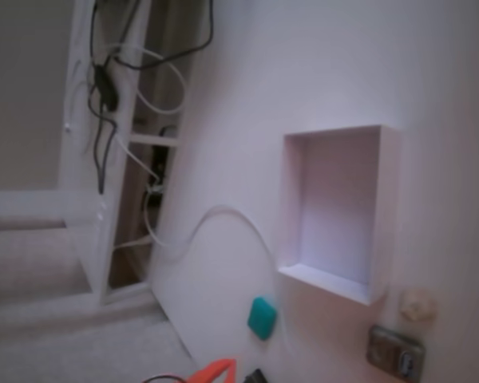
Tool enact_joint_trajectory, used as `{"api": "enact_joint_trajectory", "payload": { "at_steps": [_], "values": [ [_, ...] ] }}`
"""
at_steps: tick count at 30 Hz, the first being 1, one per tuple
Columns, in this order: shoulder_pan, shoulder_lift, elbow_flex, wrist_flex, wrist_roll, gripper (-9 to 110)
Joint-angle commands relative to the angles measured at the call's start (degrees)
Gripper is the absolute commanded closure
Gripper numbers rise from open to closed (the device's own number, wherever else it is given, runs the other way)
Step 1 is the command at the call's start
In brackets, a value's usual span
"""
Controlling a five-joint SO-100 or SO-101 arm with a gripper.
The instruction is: Grasp the green cube and put it in the bin.
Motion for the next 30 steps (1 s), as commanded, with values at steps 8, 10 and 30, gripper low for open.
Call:
{"api": "enact_joint_trajectory", "payload": {
  "at_steps": [8,10,30],
  "values": [
    [-2.37,-29.44,-37.97,11.07,1.05,106],
    [-4.22,-33.22,-37.88,11.43,-0.53,93],
    [-5.45,-52.65,-29.88,7.12,0.62,73]
  ]
}}
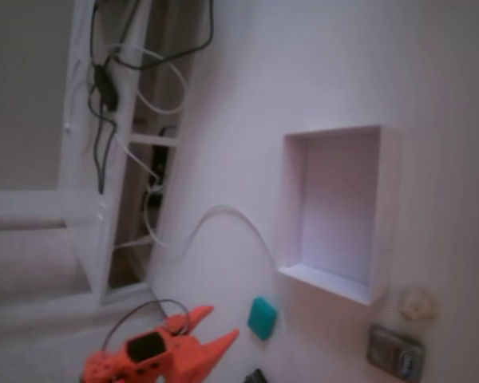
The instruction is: Grasp the green cube and put it in the bin.
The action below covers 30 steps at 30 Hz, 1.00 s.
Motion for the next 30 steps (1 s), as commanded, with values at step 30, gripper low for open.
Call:
{"api": "enact_joint_trajectory", "payload": {
  "at_steps": [30],
  "values": [
    [3.16,-13.54,7.12,-8.70,-3.52,71]
  ]
}}
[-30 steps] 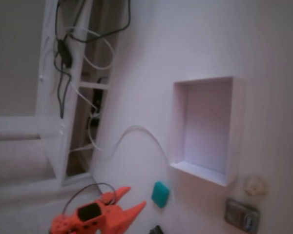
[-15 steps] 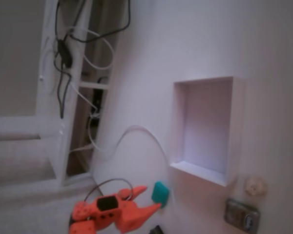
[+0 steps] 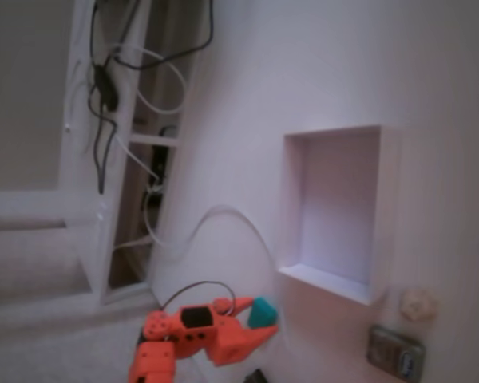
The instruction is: Grasp the green cube and put it in the bin.
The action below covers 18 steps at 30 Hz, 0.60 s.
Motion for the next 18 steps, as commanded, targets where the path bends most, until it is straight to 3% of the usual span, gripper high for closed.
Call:
{"api": "enact_joint_trajectory", "payload": {
  "at_steps": [1,18],
  "values": [
    [-0.79,-0.09,-0.09,-0.97,-1.49,71],
    [-4.04,2.11,4.13,-4.92,-4.39,71]
  ]
}}
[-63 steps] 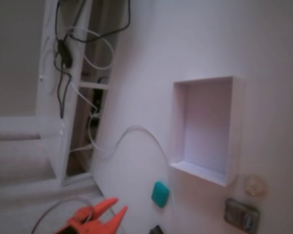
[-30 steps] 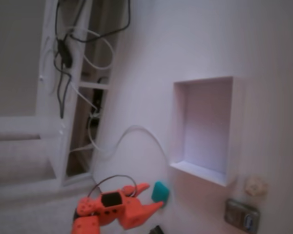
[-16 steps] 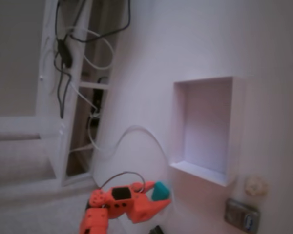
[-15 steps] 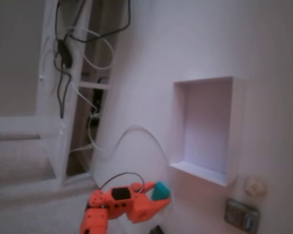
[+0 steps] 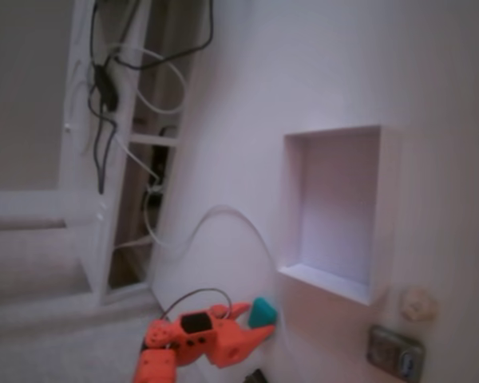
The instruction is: Grasp the green cube and put it in the bin.
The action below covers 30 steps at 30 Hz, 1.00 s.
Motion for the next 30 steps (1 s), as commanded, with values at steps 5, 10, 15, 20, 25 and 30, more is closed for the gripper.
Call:
{"api": "enact_joint_trajectory", "payload": {
  "at_steps": [5,10,15,20,25,30],
  "values": [
    [0.00,1.58,2.46,0.00,-0.09,71],
    [0.09,1.76,3.78,1.49,-0.09,72],
    [0.09,1.41,3.87,1.58,-0.09,80],
    [0.44,1.41,3.87,1.23,-0.09,80],
    [1.76,0.26,3.87,0.35,-0.09,80],
    [2.81,-0.09,3.87,-0.79,-0.09,80]
  ]
}}
